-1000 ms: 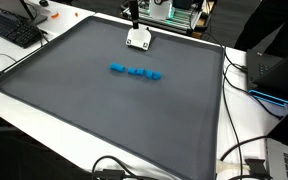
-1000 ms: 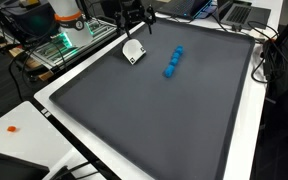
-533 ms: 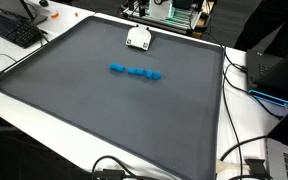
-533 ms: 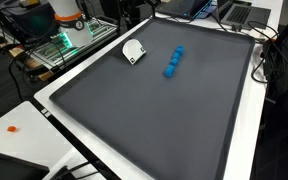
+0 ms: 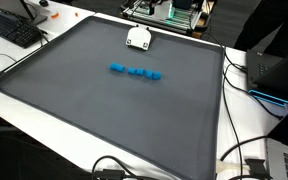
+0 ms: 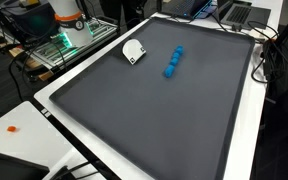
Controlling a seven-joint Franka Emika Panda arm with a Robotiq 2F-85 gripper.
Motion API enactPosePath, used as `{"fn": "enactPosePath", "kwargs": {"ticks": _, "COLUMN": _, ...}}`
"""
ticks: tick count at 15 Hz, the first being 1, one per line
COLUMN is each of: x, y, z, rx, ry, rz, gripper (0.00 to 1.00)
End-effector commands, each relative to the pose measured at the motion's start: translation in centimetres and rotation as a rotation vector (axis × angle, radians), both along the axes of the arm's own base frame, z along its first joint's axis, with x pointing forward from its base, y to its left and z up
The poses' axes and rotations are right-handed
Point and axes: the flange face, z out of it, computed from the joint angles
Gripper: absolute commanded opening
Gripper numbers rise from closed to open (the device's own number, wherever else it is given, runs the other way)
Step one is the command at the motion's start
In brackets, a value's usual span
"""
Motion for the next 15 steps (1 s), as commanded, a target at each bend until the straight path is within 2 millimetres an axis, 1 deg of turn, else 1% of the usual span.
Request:
{"fn": "enactPosePath", "kwargs": {"ticks": 1, "x": 1.5, "y": 1.6, "z": -0.6, "rx": -0.049, "ry": 0.017, "rz": 0.133, "gripper": 1.00}}
{"fn": "enactPosePath", "kwargs": {"ticks": 4, "x": 2.4, "y": 2.5, "z": -0.9, "rx": -0.059, "ry": 0.011, "rz": 0.189, "gripper": 1.00}}
{"fn": "enactPosePath", "kwargs": {"ticks": 8, "x": 3.2, "y": 3.1, "z": -1.2, "rx": -0.039, "ry": 0.004, "rz": 0.218, "gripper": 1.00}}
{"fn": "enactPosePath", "kwargs": {"ticks": 11, "x": 3.7, "y": 3.4, "z": -1.3, "rx": -0.020, "ry": -0.012, "rz": 0.217, "gripper": 1.00}}
{"fn": "enactPosePath", "kwargs": {"ticks": 12, "x": 3.3, "y": 3.2, "z": -1.0, "rx": -0.035, "ry": -0.002, "rz": 0.207, "gripper": 1.00}}
{"fn": "enactPosePath", "kwargs": {"ticks": 15, "x": 3.6, "y": 3.3, "z": -1.0, "rx": -0.033, "ry": -0.008, "rz": 0.208, "gripper": 1.00}}
